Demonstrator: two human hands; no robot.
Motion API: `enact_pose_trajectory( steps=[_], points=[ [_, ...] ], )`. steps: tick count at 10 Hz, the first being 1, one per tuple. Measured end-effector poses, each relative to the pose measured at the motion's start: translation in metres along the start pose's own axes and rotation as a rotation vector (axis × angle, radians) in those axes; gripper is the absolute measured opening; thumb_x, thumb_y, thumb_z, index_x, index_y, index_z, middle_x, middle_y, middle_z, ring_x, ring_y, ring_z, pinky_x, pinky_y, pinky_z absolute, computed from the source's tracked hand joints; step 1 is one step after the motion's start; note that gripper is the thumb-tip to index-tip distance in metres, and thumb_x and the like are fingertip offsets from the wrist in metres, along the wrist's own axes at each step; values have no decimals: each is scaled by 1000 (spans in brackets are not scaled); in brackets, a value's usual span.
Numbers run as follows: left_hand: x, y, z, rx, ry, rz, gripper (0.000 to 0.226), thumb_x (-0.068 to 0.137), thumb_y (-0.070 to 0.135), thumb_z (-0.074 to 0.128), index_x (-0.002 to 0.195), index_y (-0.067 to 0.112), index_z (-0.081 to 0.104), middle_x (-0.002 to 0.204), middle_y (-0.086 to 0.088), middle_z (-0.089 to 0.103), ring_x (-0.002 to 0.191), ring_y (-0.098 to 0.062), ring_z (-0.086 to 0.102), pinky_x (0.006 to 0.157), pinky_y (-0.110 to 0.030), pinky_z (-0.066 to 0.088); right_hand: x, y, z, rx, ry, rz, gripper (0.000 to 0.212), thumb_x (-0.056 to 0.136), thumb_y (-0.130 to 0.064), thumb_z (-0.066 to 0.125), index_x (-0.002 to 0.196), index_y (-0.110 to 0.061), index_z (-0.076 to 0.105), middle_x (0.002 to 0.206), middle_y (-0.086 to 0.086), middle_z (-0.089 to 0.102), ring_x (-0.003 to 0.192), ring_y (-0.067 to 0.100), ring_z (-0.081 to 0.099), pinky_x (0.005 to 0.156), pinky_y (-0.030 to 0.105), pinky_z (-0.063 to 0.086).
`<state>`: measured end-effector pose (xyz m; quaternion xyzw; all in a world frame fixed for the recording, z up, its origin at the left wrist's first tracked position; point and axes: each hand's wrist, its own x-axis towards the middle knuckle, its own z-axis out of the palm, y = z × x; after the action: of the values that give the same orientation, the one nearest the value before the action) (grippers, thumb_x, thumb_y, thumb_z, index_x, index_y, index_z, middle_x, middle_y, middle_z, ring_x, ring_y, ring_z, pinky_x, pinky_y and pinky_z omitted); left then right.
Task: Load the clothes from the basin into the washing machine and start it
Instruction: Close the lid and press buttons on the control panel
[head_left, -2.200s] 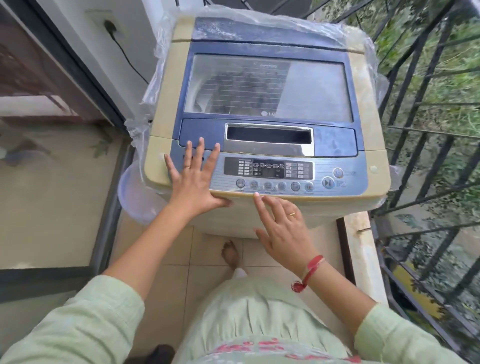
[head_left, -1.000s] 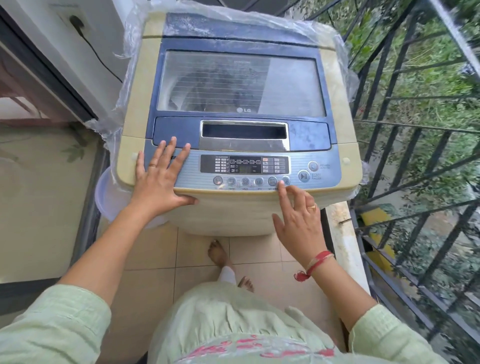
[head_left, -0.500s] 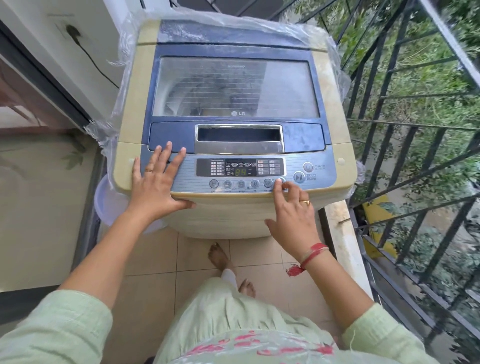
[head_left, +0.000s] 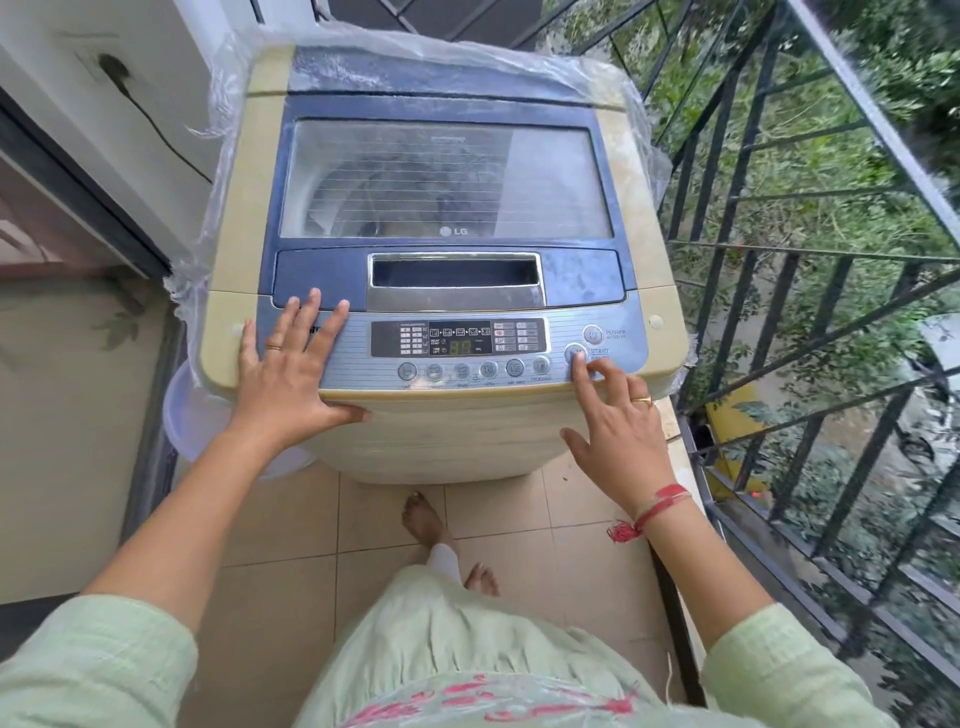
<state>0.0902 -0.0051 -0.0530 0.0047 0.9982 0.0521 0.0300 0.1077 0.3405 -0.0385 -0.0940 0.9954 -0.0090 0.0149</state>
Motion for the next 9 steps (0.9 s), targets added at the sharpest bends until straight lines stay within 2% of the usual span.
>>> enact_pose_trajectory(
  steps=[4,5,6,7,8,9],
  points=[
    [1,0,0,6,3,-5,128,48,76,71,147,41,-2,159,6,-6,146,-17,-3,113,-50,-8,4,-1,3,-1,6,2,87,69,-29,76,143,-13,35,127,12,48,108,36,49,70,40,49],
    [1,0,0,5,3,-9,128,48,76,70,148,41,-2,158,7,-7,146,-15,-4,113,-48,-10,12,-2,-6,-31,-34,-24,81,75,-27,68,144,-17,28,131,8,42,112,32,45,74,39,46],
    [1,0,-1,-3,-5,-7,128,47,76,70,148,40,-1,159,7,-6,146,-15,-5,113,-49,-9,13,5,-7,-29,-88,-26,79,79,-33,63,146,-21,23,133,4,37,115,29,41,80,39,45],
    [-1,2,-4,-14,-16,-10,128,49,75,71,148,41,-2,158,7,-9,145,-15,-7,113,-50,-8,3,7,2,-113,43,-58,90,67,-34,72,144,-14,32,127,9,47,107,27,39,75,38,47],
    [-3,3,-5,-21,-17,-11,127,50,74,72,147,41,-3,158,8,-11,145,-14,-9,113,-49,-9,-6,5,13,-82,138,-49,89,65,-30,73,143,-11,36,124,11,51,104,25,37,73,38,49],
    [-2,5,-7,-36,-32,-15,127,51,73,71,147,42,-6,157,9,-15,145,-13,-12,112,-48,-12,-14,-1,16,75,193,-52,87,69,-29,73,144,-11,32,126,11,48,108,24,36,77,40,50]
  ],
)
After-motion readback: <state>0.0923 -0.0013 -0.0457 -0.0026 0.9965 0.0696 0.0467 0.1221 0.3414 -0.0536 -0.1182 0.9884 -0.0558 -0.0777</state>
